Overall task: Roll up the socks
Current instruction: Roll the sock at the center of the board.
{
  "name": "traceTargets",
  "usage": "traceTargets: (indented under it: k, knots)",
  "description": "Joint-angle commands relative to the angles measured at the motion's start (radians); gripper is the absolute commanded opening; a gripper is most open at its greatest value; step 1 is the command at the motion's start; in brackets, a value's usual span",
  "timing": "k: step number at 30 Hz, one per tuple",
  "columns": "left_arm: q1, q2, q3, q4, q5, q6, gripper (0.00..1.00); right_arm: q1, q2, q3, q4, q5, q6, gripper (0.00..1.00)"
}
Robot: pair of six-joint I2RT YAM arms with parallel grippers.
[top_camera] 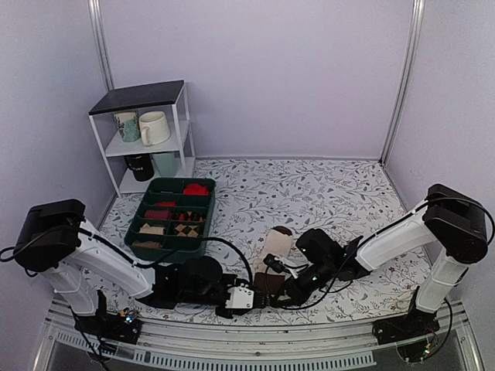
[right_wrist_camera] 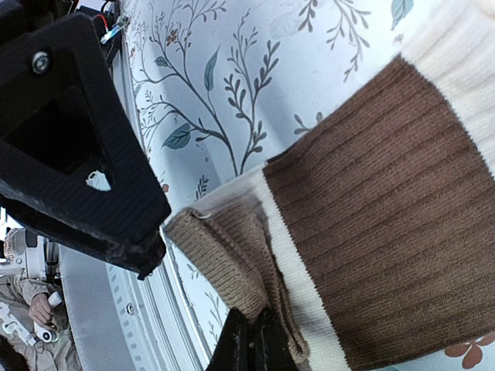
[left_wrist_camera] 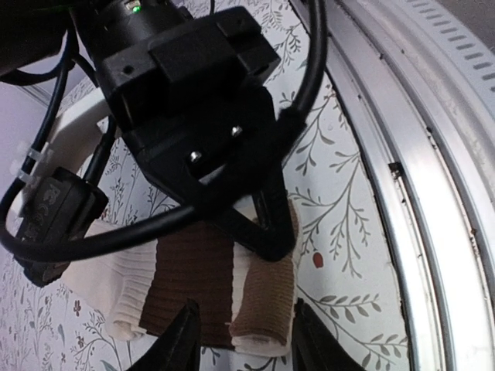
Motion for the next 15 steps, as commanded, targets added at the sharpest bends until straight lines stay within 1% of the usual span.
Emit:
traceTargets:
  k: [1, 5, 11, 15]
  knots:
    - [-0.018, 0.023, 0.026, -0.025, 0.043, 0.012, 0.39, -0.001, 0.052, -0.031, -0.17, 0.037, 0.005, 0.0]
    - [-0.038, 0.077, 0.068, -0.098, 0.006, 0.022, 0.38, -0.001, 0.053, -0.032, -0.17, 0.037, 0.004, 0.0]
    - [-0.04, 0.111, 0.09, -0.112, -0.033, 0.015, 0.37, -0.001, 0.059, -0.031, -0.167, 0.035, 0.005, 0.0]
    - [-0.039, 0.136, 0.106, -0.129, -0.059, 0.005, 0.34, -0.001, 0.054, -0.035, -0.166, 0.035, 0.007, 0.0]
